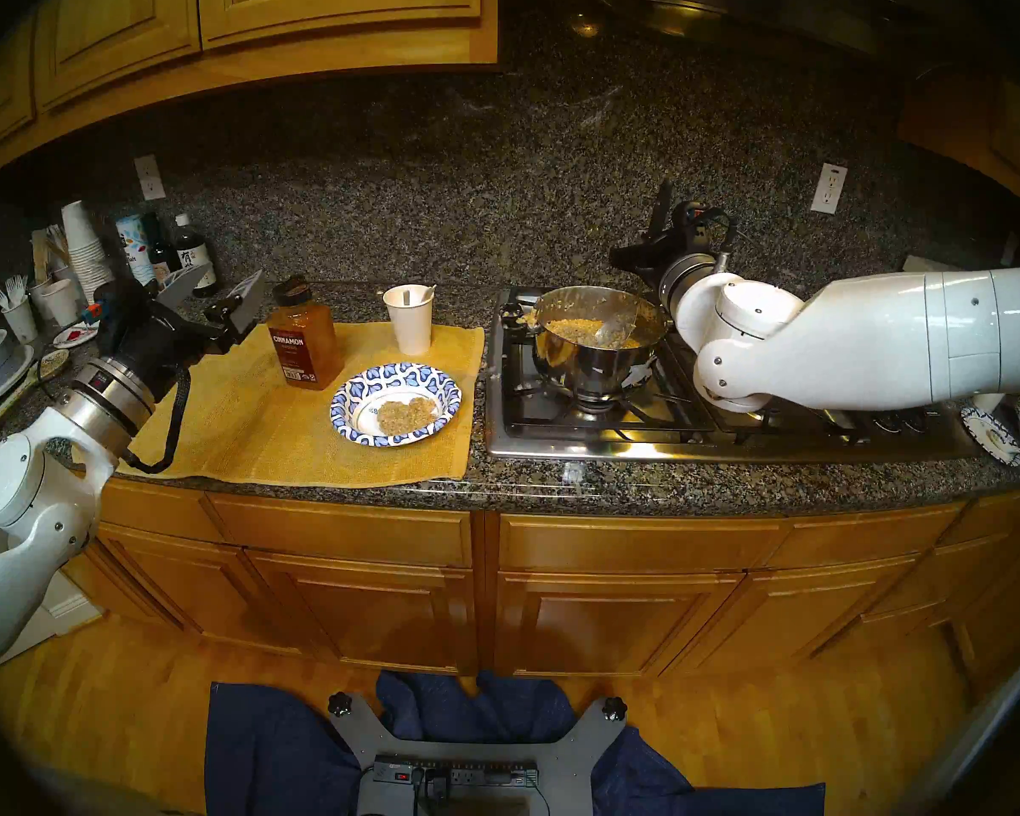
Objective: Scoop oatmeal into bowl, add cinnamon, and put a spoon inside bowl
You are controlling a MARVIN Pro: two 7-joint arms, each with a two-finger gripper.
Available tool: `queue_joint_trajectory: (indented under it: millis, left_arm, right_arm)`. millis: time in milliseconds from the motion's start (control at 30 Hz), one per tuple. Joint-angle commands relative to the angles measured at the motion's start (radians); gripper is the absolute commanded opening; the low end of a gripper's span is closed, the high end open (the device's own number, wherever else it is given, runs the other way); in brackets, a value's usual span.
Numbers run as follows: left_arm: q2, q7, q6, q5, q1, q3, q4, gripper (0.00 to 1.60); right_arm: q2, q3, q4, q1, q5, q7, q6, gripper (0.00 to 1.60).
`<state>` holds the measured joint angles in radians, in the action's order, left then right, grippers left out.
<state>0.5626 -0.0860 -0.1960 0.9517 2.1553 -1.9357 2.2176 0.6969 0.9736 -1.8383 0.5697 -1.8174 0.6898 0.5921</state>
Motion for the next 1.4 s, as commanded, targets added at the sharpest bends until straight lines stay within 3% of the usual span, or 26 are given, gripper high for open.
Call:
queue_joint_trajectory:
  millis: [0, 267, 900, 1367]
  left_arm:
    - [0.001, 0.003, -0.014, -0.002, -0.017, -0.025, 0.013, 1.60]
    - [0.001, 0.003, -0.014, -0.002, -0.017, -0.024, 0.013, 1.60]
    - [0.000, 0.002, -0.013, -0.002, -0.017, -0.024, 0.012, 1.60]
    - [-0.001, 0.001, -0.012, -0.002, -0.018, -0.022, 0.012, 1.60]
  right_arm:
    - [0.026, -0.024, 0.015, -0.008, 0.008, 0.006, 0.031, 0.00]
    - [0.037, -0.057, 0.022, -0.049, -0.046, -0.002, 0.063, 0.00]
    - [-0.068, -0.193, 0.041, -0.159, -0.356, -0.169, 0.179, 0.00]
    - [-0.132, -0.221, 0.009, -0.108, -0.403, -0.209, 0.222, 0.00]
